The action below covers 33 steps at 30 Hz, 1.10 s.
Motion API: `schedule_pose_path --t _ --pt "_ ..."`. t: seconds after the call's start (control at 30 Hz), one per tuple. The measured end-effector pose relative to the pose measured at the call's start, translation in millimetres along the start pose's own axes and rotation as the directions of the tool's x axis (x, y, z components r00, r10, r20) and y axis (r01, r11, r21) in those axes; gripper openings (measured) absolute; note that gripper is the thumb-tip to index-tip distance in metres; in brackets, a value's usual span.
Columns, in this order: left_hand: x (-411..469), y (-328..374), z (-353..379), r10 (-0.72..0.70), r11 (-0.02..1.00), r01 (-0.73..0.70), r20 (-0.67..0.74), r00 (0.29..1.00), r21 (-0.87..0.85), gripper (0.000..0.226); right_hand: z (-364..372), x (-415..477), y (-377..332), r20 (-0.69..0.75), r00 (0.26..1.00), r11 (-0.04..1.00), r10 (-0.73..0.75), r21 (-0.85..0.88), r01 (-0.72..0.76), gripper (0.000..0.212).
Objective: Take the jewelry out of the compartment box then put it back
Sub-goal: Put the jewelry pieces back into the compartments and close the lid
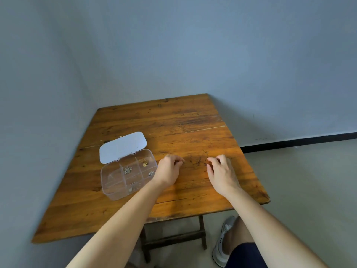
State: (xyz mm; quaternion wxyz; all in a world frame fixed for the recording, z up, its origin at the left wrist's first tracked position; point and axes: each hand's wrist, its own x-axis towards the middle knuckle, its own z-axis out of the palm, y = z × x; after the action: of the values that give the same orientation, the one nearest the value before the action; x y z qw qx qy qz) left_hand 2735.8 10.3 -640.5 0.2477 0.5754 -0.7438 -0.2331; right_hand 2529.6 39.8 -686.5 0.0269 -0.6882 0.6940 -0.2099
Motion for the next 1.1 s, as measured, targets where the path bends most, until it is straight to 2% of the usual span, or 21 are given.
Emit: schedule_pose_path --t 0.27,0.53,0.73,0.93,1.1 --pt "-4 -9 -59 -0.027 0.996 0.013 -0.165 0.986 -0.085 0.016 -7 -6 -12 0.051 0.998 0.994 0.042 -0.103 -0.036 0.039" --pt "71 11 -86 -0.024 0.998 0.01 -0.252 0.967 -0.058 0.018 -26 33 -8 0.212 0.977 0.99 -0.009 -0.133 0.038 0.05" --pt "158 26 -50 0.005 0.998 -0.015 -0.186 0.982 -0.054 0.019 -16 85 6 0.245 0.97 0.997 -0.012 -0.067 0.029 0.058" --pt "229 32 6 0.034 0.997 -0.041 -0.111 0.993 -0.06 0.019 9 101 9 0.124 0.992 0.999 0.018 -0.053 -0.011 0.06" --pt "254 23 34 0.051 0.997 -0.056 -0.082 0.995 -0.057 0.022 15 100 9 0.069 0.997 0.999 0.025 -0.05 -0.022 0.054"
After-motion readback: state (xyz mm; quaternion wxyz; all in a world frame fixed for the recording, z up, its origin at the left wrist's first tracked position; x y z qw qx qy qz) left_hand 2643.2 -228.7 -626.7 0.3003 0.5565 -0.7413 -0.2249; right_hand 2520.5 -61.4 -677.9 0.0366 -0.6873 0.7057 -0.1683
